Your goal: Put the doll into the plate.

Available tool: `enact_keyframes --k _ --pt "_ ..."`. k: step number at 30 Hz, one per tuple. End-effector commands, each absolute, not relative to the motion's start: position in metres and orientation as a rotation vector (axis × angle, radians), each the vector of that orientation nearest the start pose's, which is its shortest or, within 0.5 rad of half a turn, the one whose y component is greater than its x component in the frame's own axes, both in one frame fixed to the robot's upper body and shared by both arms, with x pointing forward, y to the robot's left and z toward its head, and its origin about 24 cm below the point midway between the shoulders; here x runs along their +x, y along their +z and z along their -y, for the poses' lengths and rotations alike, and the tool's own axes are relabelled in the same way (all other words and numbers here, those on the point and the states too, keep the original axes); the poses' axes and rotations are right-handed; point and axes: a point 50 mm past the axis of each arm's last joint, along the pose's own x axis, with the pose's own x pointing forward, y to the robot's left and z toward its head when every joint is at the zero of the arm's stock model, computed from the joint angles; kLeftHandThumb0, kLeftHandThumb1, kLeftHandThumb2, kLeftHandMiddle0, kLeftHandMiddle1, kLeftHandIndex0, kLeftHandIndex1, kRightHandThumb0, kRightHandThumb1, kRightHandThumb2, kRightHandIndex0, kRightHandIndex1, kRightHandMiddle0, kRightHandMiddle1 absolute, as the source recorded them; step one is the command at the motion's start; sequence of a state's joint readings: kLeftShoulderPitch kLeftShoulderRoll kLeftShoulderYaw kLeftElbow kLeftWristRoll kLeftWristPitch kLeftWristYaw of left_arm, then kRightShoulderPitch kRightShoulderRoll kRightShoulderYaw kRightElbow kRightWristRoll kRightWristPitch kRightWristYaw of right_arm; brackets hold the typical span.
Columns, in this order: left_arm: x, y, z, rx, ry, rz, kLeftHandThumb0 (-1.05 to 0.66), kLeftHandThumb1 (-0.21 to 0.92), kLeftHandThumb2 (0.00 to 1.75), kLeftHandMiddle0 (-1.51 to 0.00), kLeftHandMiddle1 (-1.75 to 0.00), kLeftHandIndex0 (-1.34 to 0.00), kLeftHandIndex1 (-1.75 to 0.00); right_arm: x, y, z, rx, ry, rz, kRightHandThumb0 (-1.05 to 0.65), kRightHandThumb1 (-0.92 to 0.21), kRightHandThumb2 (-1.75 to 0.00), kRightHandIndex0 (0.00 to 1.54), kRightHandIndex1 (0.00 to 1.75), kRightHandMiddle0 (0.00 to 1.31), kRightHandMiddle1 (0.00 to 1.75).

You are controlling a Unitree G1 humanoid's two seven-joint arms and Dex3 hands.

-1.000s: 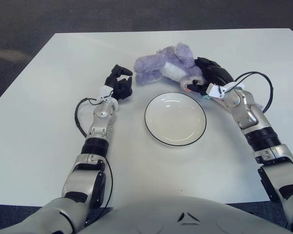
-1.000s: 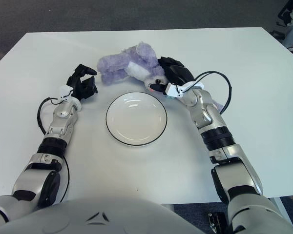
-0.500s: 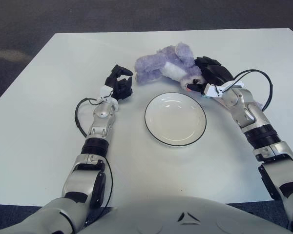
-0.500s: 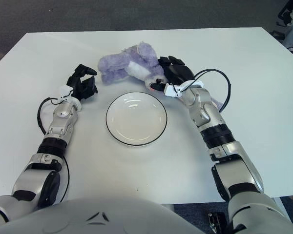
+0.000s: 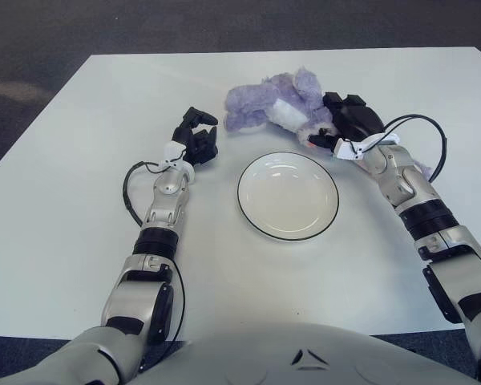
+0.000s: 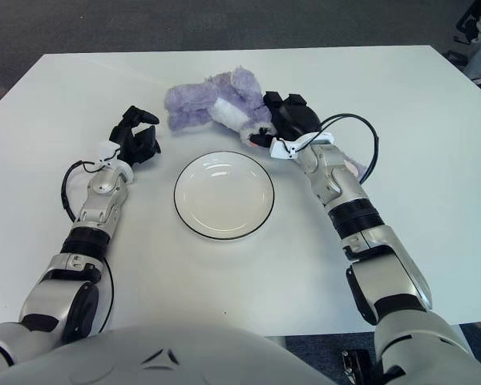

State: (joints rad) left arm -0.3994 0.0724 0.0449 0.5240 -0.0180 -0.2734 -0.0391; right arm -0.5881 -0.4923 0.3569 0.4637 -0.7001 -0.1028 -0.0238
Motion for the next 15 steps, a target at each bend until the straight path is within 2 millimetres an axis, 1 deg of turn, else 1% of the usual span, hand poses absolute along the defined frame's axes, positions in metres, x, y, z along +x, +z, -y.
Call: enact_keyframes --k 1,2,4,5,8,11,15 --pt "0.3102 0.0277 -0.1456 0.041 -0.081 0.02 -0.38 0.69 0.83 -0.92 -1.75 -0.33 -1.75 0.3491 0.0761 0.1802 -1.373 0.263 0.093 -0.51 -0.68 -0.83 0.19 1.72 0.29 1.74" --pt "0.3102 0.0276 -0.1456 0.041 -0.081 0.02 -0.38 0.69 0.83 -0.92 -1.75 -0.33 -1.75 0.3496 0.0748 0.1813 -1.371 0.258 0.087 -0.27 -0.56 -0.97 0.33 1.67 0.36 1.74" --pt "0.3103 0.0275 -0.1457 0.04 -0.081 0.019 -0.38 0.69 0.83 -0.92 -1.75 -0.33 -1.75 0.3505 0.0739 0.1821 -1.37 0.245 0.082 -0.14 -0.48 -1.07 0.43 1.61 0.41 1.74" --pt "0.3104 0.0274 -0.1458 0.039 -0.081 0.019 -0.38 0.69 0.83 -0.91 -1.75 -0.33 -1.75 0.3509 0.0737 0.1822 -1.37 0.237 0.08 -0.09 -0.4 -1.15 0.53 1.55 0.47 1.74" --pt "0.3102 0.0276 -0.1455 0.037 -0.082 0.021 -0.38 0.69 0.83 -0.91 -1.75 -0.33 -1.75 0.3515 0.0732 0.183 -1.364 0.219 0.076 -0.03 -0.27 -1.28 0.67 1.47 0.56 1.75" --pt "0.3102 0.0277 -0.1455 0.037 -0.084 0.022 -0.38 0.69 0.83 -0.91 -1.75 -0.33 -1.75 0.3521 0.0715 0.1837 -1.351 0.205 0.066 -0.01 -0.17 -1.38 0.77 1.43 0.61 1.75" --pt "0.3102 0.0277 -0.1456 0.04 -0.089 0.026 -0.38 0.69 0.83 -0.91 -1.75 -0.33 -1.75 0.354 0.0683 0.1874 -1.317 0.185 0.04 0.0 -0.06 -1.5 0.86 1.42 0.66 1.75"
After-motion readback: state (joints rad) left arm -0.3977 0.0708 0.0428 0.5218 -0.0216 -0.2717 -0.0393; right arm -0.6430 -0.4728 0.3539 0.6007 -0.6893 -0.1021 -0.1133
